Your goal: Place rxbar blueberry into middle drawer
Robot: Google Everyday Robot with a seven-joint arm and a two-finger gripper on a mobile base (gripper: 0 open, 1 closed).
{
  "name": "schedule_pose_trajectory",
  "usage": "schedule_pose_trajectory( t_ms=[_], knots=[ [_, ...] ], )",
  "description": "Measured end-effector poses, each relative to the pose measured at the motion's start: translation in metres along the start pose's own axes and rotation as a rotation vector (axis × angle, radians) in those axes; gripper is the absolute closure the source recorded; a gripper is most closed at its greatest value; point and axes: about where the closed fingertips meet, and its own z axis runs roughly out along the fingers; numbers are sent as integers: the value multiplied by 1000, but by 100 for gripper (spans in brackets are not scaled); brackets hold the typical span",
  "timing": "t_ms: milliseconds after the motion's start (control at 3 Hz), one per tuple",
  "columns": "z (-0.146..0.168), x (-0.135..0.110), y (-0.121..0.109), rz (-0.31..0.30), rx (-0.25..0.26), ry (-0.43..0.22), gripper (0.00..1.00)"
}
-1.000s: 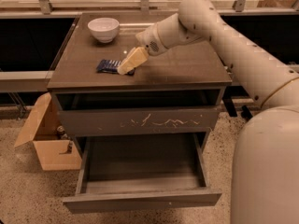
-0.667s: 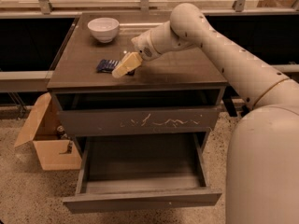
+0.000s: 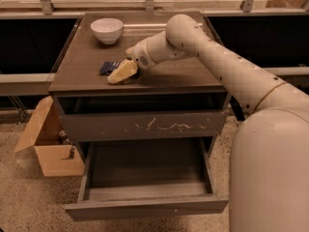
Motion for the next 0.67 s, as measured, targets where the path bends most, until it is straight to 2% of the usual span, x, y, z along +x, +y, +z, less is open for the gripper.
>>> schedule_pose_trajectory(
  t_ms=[333,667],
  knots=[
    [5,5,1,17,1,-10,42],
    [2,1,1,19,2,-15,73]
  ],
)
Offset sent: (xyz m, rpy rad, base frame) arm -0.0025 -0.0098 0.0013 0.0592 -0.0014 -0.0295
